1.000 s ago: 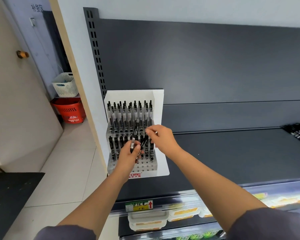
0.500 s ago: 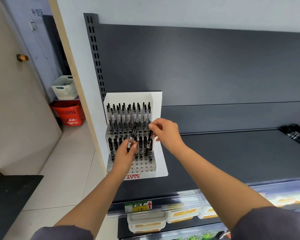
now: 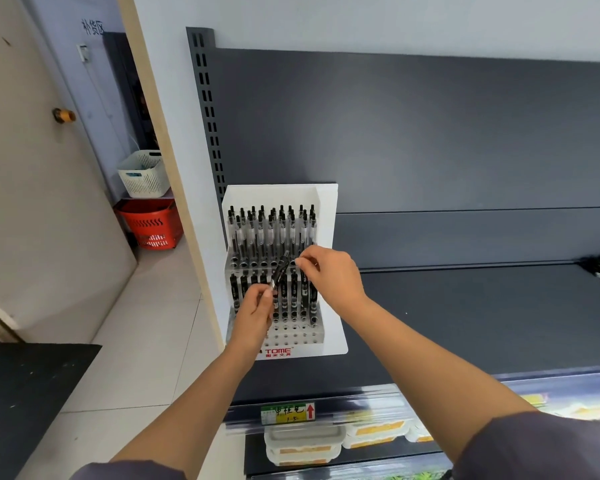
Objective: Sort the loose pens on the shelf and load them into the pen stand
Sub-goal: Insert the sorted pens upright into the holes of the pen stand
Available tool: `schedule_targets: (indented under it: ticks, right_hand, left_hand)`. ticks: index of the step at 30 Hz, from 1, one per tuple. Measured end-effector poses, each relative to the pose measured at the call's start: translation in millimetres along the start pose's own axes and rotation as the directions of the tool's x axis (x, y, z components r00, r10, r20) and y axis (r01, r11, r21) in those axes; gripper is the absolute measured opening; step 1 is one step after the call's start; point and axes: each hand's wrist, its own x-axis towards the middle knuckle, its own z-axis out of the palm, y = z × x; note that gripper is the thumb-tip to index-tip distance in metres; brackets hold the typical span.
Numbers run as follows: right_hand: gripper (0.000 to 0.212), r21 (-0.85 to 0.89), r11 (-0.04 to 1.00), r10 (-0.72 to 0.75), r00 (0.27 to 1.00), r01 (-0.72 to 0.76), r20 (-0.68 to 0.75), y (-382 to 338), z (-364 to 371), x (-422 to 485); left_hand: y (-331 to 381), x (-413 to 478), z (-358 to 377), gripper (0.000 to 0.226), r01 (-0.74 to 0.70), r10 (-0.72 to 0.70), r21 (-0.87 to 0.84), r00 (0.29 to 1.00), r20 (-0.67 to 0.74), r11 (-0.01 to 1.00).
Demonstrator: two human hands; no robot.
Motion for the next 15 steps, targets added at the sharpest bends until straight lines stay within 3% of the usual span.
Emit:
schedule_targets:
  ticks: [4, 9, 15]
  right_hand:
    - [0.025, -0.124, 0.992, 0.002, 1.0, -0.006, -0.029, 1.9, 5.0, 1.4]
    - [0.022, -0.119, 0.993, 0.007, 0.999, -0.011, -0.033, 10.0, 15.2, 1.4]
    - [0.016, -0.237, 0.971, 0.044, 0.999, -0.042, 0.003, 17.8, 28.4, -3.7]
  left_hand:
    - [-0.2, 1.9, -1.4, 0.013, -0.05, 0.051, 0.048, 0.999, -0.014, 0.998]
    - [-3.7, 6.3, -1.4, 0.012, -0.083, 0.086, 0.122, 0.996, -0.022, 0.989]
    - [-2.1, 6.3, 1.0, 0.016, -0.069, 0.071, 0.13, 0.997, -0.008, 0.989]
